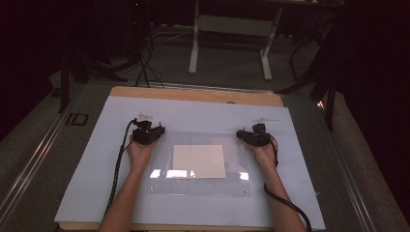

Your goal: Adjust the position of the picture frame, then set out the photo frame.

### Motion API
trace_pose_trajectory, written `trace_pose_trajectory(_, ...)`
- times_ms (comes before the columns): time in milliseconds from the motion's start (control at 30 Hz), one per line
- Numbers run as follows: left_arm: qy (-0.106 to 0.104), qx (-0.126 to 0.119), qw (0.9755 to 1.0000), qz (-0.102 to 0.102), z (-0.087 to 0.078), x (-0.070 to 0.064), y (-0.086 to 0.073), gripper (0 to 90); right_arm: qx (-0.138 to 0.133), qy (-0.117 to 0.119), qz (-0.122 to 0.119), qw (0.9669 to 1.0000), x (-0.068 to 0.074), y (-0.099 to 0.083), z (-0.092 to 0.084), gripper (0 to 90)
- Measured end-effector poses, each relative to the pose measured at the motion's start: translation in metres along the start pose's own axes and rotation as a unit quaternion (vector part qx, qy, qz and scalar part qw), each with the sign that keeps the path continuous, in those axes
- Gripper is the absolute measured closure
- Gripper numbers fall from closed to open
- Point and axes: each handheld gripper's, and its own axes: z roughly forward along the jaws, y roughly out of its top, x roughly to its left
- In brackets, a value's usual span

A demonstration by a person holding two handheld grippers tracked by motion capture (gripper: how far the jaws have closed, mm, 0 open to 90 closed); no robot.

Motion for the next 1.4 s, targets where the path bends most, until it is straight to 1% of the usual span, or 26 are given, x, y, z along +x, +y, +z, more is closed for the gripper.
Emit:
trace_pose_trajectory(100,-0.006,-0.003,1.0,-0.006,-0.001,0.001,-0.001,79.0,-0.005,0.002,0.002,1.0,0.0,-0.002,0.0,80.2)
trace_pose_trajectory(167,-0.023,-0.012,0.9995,-0.02,-0.003,0.005,-0.002,76.7,-0.006,0.001,0.0,1.0,0.0,-0.002,0.0,80.3)
trace_pose_trajectory(200,-0.026,-0.016,0.9992,-0.024,-0.004,0.006,-0.002,73.9,-0.005,0.001,0.0,1.0,0.0,-0.002,0.0,80.3)
trace_pose_trajectory(233,-0.032,-0.02,0.9989,-0.026,-0.005,0.006,-0.002,73.7,-0.005,0.001,-0.001,1.0,0.0,-0.002,0.0,80.3)
trace_pose_trajectory(333,-0.034,-0.038,0.9987,-0.002,-0.009,0.003,-0.004,69.3,-0.009,0.002,0.003,1.0,0.0,-0.002,0.0,80.0)
trace_pose_trajectory(400,-0.035,-0.054,0.9979,0.004,-0.012,0.002,-0.003,69.2,-0.008,0.002,0.002,1.0,0.0,-0.002,0.0,80.0)
trace_pose_trajectory(433,-0.035,-0.054,0.9979,0.004,-0.012,0.002,-0.003,69.5,-0.008,0.002,0.002,1.0,0.0,-0.002,0.0,80.0)
trace_pose_trajectory(467,-0.036,-0.069,0.9969,0.012,-0.016,0.002,-0.003,69.5,-0.008,0.002,0.002,1.0,0.0,-0.002,0.0,80.0)
trace_pose_trajectory(533,-0.034,-0.074,0.9965,0.018,-0.018,0.002,-0.002,71.9,-0.009,0.002,0.002,1.0,0.0,-0.002,0.0,79.9)
trace_pose_trajectory(567,-0.029,-0.077,0.9964,0.022,-0.019,0.001,-0.001,73.8,-0.009,0.002,0.002,1.0,0.0,-0.002,0.0,79.9)
trace_pose_trajectory(600,-0.022,-0.079,0.9962,0.027,-0.02,0.002,-0.001,78.0,-0.009,0.002,0.002,1.0,0.0,-0.002,0.0,79.9)
trace_pose_trajectory(633,-0.022,-0.079,0.9962,0.031,-0.02,0.002,0.0,80.4,-0.009,0.001,0.003,1.0,0.0,-0.002,0.0,79.9)
trace_pose_trajectory(667,-0.018,-0.077,0.996,0.041,-0.02,0.001,0.0,80.9,-0.009,0.002,0.003,0.9999,0.0,-0.002,0.0,79.9)
trace_pose_trajectory(700,-0.013,-0.078,0.9959,0.045,-0.02,-0.001,0.0,81.5,-0.01,0.003,0.003,0.9999,-0.001,-0.002,0.0,79.9)
trace_pose_trajectory(767,-0.013,-0.078,0.9957,0.048,-0.02,-0.001,0.0,81.2,-0.009,0.003,0.004,0.9999,-0.001,-0.003,0.0,79.9)
trace_pose_trajectory(833,-0.013,-0.087,0.9951,0.045,-0.021,-0.001,0.001,78.5,-0.01,0.002,0.003,0.9999,0.0,-0.003,0.0,79.9)
trace_pose_trajectory(900,-0.02,-0.092,0.9944,0.048,-0.021,-0.002,0.002,78.3,-0.01,0.003,0.003,0.9999,-0.001,-0.003,0.0,79.9)
trace_pose_trajectory(967,-0.013,-0.087,0.9944,0.059,-0.021,-0.004,0.005,78.5,-0.01,0.003,0.004,0.9999,-0.001,-0.003,0.0,79.8)
trace_pose_trajectory(1000,-0.008,-0.084,0.9945,0.063,-0.02,-0.004,0.005,80.8,-0.01,0.004,0.004,0.9999,-0.001,-0.003,0.0,79.8)
trace_pose_trajectory(1033,-0.009,-0.083,0.9945,0.063,-0.02,-0.003,0.005,82.4,-0.01,0.004,0.004,0.9999,-0.001,-0.003,0.0,79.8)
trace_pose_trajectory(1100,-0.014,-0.085,0.9946,0.059,-0.019,-0.002,0.004,82.3,-0.01,0.005,0.005,0.9999,-0.001,-0.003,0.0,79.7)
trace_pose_trajectory(1200,-0.012,-0.085,0.9944,0.062,-0.019,-0.002,0.004,82.3,-0.01,0.005,0.005,0.9999,-0.001,-0.003,0.0,79.7)
trace_pose_trajectory(1267,0.0,-0.082,0.9946,0.063,-0.018,-0.003,0.004,78.4,-0.01,0.005,0.004,0.9999,-0.001,-0.003,0.0,79.7)
trace_pose_trajectory(1300,-0.004,-0.083,0.9946,0.062,-0.017,-0.002,0.003,77.5,-0.011,0.002,0.002,0.9999,0.0,-0.003,0.0,79.7)
trace_pose_trajectory(1333,-0.012,-0.082,0.9947,0.06,-0.017,-0.002,0.003,80.3,-0.011,-0.003,-0.004,0.9999,0.001,-0.003,0.0,78.5)
trace_pose_trajectory(1400,-0.007,-0.08,0.9947,0.064,-0.016,-0.003,0.003,81.5,-0.014,-0.019,-0.024,0.9994,0.004,-0.002,-0.001,74.3)
